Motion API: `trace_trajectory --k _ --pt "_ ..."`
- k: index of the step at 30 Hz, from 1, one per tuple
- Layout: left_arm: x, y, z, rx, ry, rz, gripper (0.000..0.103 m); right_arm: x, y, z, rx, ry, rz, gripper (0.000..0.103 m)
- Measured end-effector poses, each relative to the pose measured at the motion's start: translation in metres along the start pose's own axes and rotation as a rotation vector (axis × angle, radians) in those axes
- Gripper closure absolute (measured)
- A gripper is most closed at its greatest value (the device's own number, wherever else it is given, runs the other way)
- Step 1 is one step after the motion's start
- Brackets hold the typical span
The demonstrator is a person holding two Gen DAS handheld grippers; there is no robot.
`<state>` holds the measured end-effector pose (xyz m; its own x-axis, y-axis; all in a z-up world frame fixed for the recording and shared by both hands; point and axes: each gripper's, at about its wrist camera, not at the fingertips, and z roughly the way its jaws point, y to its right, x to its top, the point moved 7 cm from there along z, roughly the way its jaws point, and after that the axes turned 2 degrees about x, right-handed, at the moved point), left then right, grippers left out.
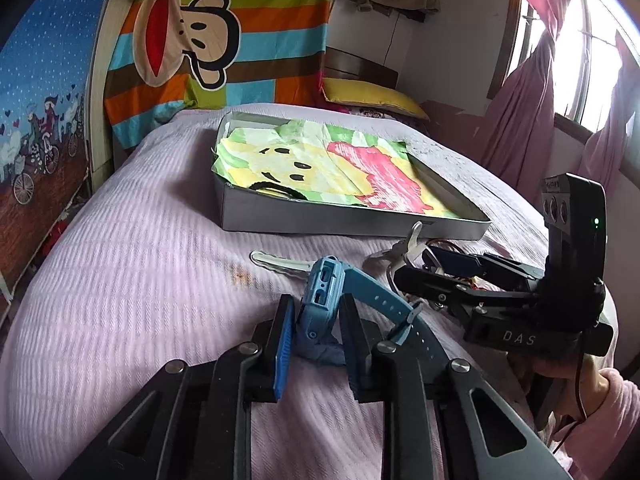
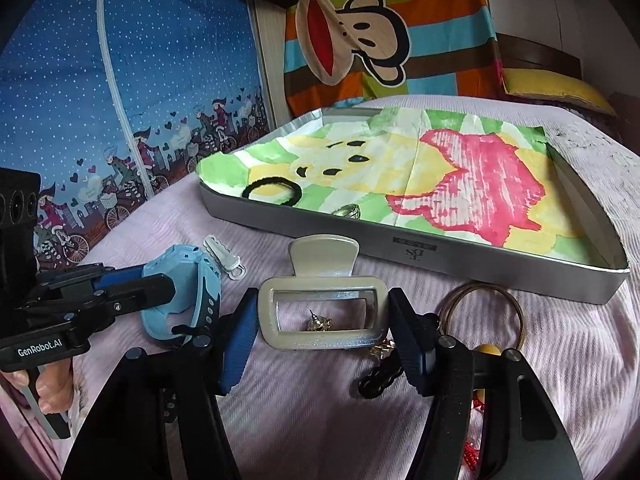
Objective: Organize jewelry
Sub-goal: 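Grasp the beige claw clip with the right tool while the left tool grasps the blue watch, then carry claw clip and watch into the metal tray and open both tools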
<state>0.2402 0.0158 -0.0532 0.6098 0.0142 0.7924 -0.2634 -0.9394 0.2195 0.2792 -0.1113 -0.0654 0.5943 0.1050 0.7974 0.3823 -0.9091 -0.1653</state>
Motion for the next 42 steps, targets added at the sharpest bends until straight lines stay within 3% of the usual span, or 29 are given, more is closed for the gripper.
trace_trajectory --k 10,17,27,34,42 --pt "0.001 0.007 -0.017 0.034 0.077 0.030 0.084 0.005 0.002 -0.025 0.010 0.124 0.007 0.045" --pt "0.013 0.003 -0.036 0.037 0.156 -0.024 0.085 0.010 0.007 -0.046 0.004 0.214 0.037 0.045" --pt "0.073 -0.012 -0.023 0.093 0.206 -0.101 0.084 0.058 0.020 -0.051 -0.023 0.279 0.066 0.045" --pt "0.118 -0.029 0.020 0.193 0.139 -0.101 0.084 0.090 0.038 -0.016 -0.054 0.229 0.118 0.045" --pt "0.127 -0.042 0.065 0.228 -0.006 -0.122 0.084 0.092 0.051 0.028 -0.105 0.105 0.121 0.045"
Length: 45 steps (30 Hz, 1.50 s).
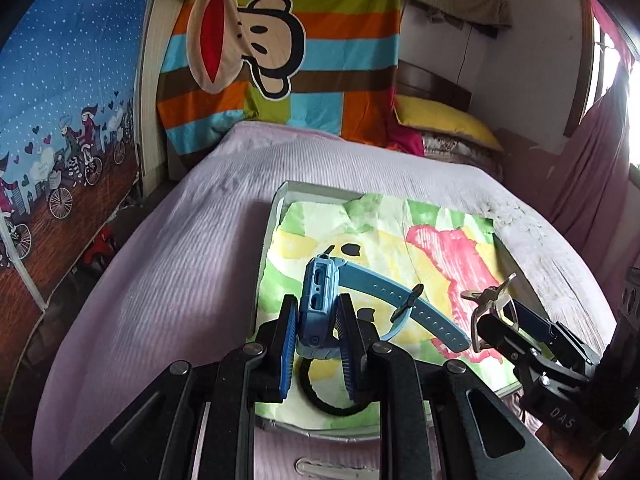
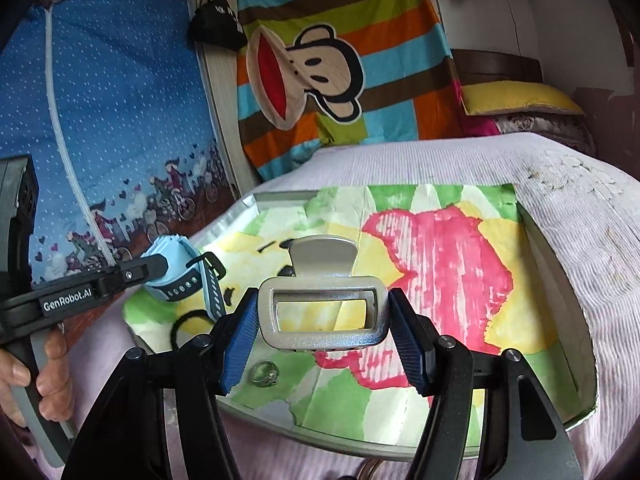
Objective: Organize jewelry
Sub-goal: 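Carry claw clip and watch into the metal tray and open both tools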
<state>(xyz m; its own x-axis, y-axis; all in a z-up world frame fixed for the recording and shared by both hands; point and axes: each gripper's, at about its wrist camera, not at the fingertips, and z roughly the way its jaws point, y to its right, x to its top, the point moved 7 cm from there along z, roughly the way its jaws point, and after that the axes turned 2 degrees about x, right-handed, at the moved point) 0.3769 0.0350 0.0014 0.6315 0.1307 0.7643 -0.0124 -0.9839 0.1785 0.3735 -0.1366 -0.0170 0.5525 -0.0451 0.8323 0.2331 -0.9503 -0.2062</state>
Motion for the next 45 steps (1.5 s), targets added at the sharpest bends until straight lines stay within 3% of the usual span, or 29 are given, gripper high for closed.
trace_trajectory --k 13,24,29,33,38,45 --pt "-0.016 0.006 0.020 0.055 -0.066 0.078 0.084 -0.023 0.008 0.030 -0.011 -0.136 -0.009 0.045" --pt "-0.018 0.005 0.014 0.010 -0.044 0.041 0.080 -0.025 0.009 0.022 0.009 -0.129 -0.001 0.044" --pt "-0.020 0.004 0.000 -0.005 0.007 0.012 0.058 -0.019 0.010 0.002 0.000 -0.064 -0.010 0.038" --pt "-0.020 0.001 -0.016 -0.018 0.070 -0.019 0.049 -0.012 0.010 -0.018 -0.011 -0.002 -0.029 0.033" --pt "-0.022 0.000 -0.042 -0.017 0.166 -0.032 0.020 -0.006 0.008 -0.054 -0.024 0.115 -0.047 0.011" --pt "-0.033 -0.005 -0.075 -0.027 0.272 -0.065 0.000 -0.006 0.005 -0.105 -0.043 0.255 -0.067 0.001"
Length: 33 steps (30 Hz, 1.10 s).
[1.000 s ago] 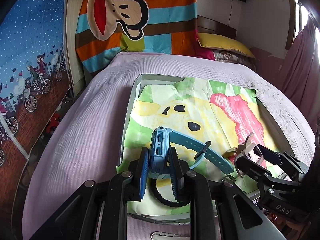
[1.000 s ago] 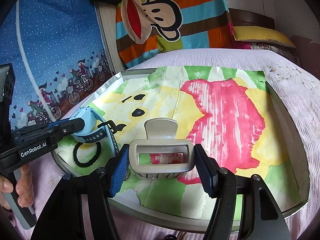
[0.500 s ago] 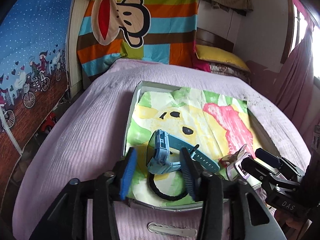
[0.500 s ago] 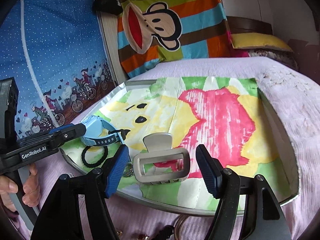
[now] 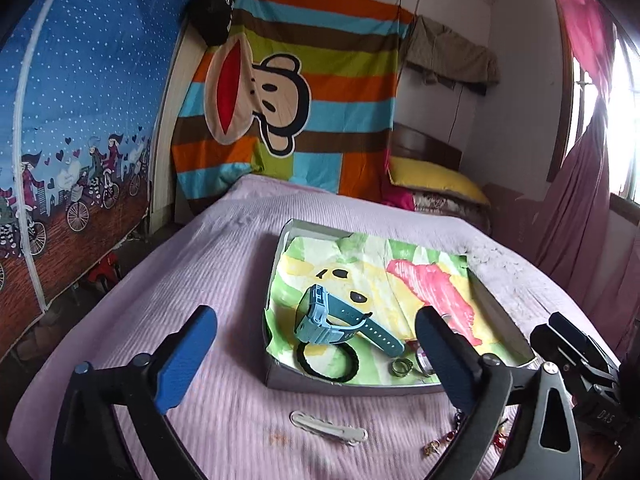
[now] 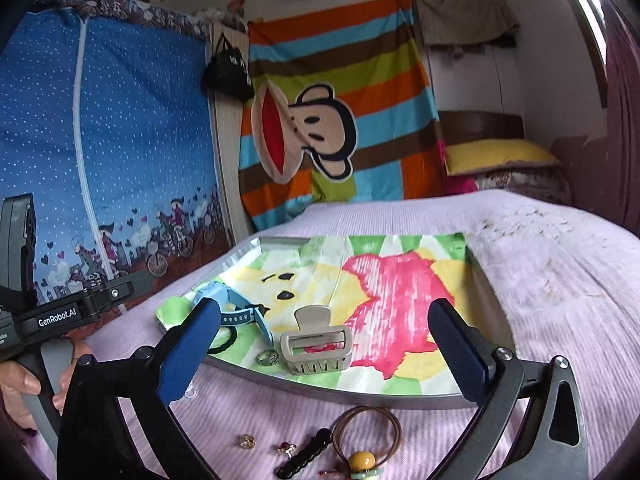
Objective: Organize jewelry
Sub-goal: 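Carry claw clip and watch into the metal tray and open both tools, then withdraw both open tools from the tray back toward the remaining jewelry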
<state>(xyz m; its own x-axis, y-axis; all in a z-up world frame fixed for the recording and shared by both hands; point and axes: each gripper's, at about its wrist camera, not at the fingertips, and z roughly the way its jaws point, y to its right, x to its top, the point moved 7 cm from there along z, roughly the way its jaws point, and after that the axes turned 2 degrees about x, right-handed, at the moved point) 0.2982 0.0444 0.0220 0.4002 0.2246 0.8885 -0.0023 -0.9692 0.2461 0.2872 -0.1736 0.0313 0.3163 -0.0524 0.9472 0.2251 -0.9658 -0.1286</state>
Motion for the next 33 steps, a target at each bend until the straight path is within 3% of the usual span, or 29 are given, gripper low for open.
trace_trajectory --k 10,20,27,33 --pt "-0.019 0.019 -0.049 -0.016 0.096 0.082 0.000 -0.011 -0.002 -0.064 -0.027 0.083 -0.030 0.001" --pt "-0.041 0.035 -0.083 -0.025 0.162 0.095 0.000 -0.028 0.004 -0.114 -0.064 0.110 -0.062 0.001" --pt "-0.059 0.044 -0.088 -0.038 0.141 0.150 0.000 -0.042 0.008 -0.130 -0.090 0.093 -0.093 0.001" --pt "-0.078 0.042 -0.077 -0.045 0.073 0.175 0.000 -0.060 0.014 -0.127 -0.097 0.039 -0.121 0.001"
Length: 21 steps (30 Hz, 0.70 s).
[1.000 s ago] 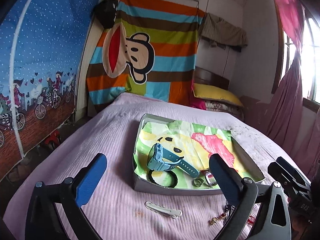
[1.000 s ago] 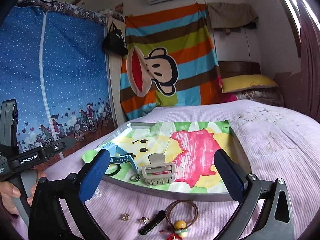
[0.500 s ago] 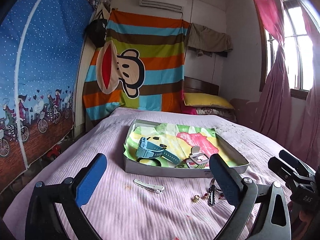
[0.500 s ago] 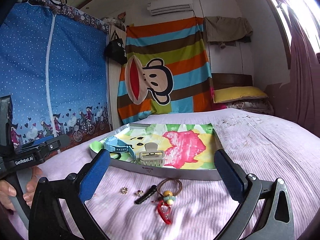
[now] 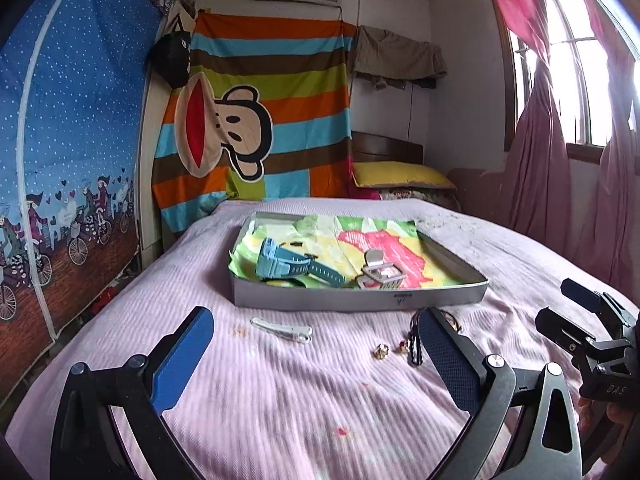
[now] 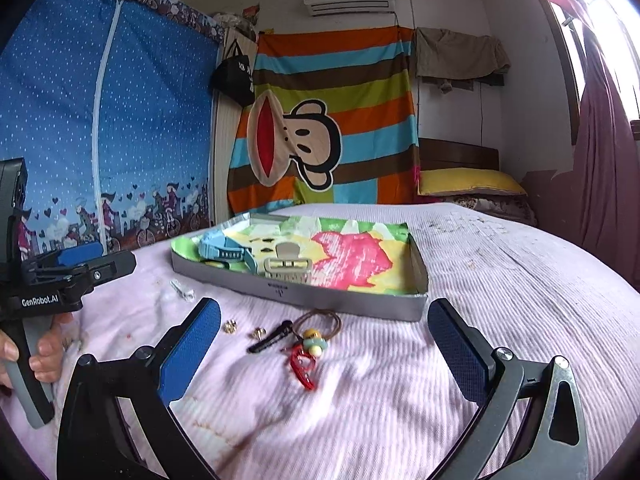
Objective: Organize jewelry
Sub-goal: 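Withdraw both open tools from the tray back toward the remaining jewelry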
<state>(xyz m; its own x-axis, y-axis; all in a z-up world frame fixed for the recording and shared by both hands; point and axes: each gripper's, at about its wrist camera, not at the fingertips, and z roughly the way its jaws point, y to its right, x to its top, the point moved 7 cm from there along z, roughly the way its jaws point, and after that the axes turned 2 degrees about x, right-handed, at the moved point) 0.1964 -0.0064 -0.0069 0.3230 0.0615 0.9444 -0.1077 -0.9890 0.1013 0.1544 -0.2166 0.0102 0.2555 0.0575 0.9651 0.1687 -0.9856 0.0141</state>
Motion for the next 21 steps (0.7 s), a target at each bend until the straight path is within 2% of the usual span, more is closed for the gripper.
trace_trajectory --k 6,14,21 --pt "-0.012 0.000 0.008 -0.011 -0.045 0.006 0.000 -0.013 0.001 0.009 0.029 -0.050 0.011 0.001" --pt "-0.020 0.008 0.014 -0.041 -0.083 0.042 0.000 -0.032 0.000 0.031 0.052 -0.163 0.020 0.001" --pt "-0.024 0.012 0.022 -0.073 -0.121 0.057 0.002 -0.040 0.002 0.043 0.085 -0.206 0.048 0.003"
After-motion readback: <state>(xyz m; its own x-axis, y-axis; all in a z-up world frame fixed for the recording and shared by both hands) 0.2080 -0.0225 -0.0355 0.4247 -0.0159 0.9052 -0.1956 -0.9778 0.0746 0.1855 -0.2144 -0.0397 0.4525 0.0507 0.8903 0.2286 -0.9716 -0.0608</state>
